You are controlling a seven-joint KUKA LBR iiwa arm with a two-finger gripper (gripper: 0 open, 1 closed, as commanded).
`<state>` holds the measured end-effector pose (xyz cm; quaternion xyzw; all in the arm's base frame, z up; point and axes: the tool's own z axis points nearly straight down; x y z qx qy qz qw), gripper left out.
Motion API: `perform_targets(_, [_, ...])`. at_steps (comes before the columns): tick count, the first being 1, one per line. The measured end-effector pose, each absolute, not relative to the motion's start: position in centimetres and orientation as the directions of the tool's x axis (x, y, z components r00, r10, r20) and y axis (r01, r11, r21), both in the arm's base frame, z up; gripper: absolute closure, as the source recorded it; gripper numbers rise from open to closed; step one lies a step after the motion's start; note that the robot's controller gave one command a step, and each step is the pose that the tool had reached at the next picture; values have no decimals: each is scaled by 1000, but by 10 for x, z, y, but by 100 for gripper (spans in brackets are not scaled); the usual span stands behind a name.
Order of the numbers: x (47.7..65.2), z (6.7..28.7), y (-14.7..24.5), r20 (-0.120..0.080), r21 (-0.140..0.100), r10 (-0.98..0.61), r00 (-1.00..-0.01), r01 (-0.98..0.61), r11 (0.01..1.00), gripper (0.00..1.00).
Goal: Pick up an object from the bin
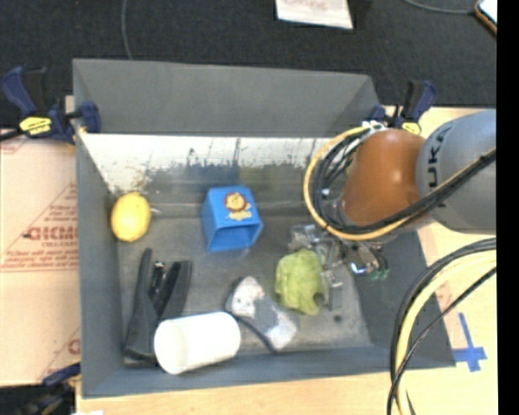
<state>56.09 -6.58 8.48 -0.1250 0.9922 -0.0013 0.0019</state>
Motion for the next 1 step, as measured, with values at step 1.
perform_targets(1, [547, 128, -57, -16, -5, -210, -978, -210, 978, 0])
